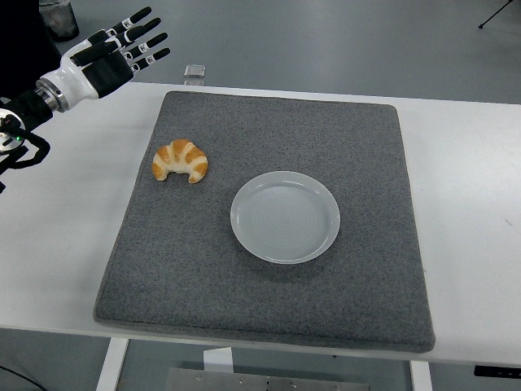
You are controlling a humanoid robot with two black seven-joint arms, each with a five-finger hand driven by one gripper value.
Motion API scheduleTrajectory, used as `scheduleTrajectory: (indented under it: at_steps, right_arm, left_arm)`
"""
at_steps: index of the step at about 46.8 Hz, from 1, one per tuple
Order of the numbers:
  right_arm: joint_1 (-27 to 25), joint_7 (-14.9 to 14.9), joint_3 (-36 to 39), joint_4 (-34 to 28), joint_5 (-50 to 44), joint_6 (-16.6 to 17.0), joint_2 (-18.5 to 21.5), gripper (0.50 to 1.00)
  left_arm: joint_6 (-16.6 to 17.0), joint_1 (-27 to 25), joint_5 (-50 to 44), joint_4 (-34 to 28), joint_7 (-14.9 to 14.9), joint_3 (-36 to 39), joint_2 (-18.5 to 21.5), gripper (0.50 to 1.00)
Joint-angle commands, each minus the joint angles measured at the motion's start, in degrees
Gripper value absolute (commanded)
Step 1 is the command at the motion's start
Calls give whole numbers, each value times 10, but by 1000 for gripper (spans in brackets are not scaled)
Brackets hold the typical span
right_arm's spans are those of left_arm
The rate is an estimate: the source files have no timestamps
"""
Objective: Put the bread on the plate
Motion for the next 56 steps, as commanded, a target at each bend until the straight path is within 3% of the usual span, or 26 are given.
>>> scheduleTrajectory:
  at_steps: [1, 18, 33, 48, 56]
  right_arm:
    - [0, -1, 0, 0, 0, 0, 0, 952]
    - [0, 0, 0, 0, 0, 0, 0, 954]
    - [0, 0, 0, 0, 0, 0, 0, 952]
    - [0, 0, 0, 0, 0, 0, 0, 952]
    - [0, 0, 0, 0, 0, 0, 0, 952]
  left_arm:
    - [-1, 1, 1, 0, 0, 1, 0, 999]
    - [-2, 4, 3, 1, 0, -1, 1, 996]
    - [-28, 7, 24, 1, -1, 5, 25, 996]
    - [-39, 1, 150, -1, -2, 3, 48, 996]
    - [-39, -7, 267, -16, -25, 0, 56, 996]
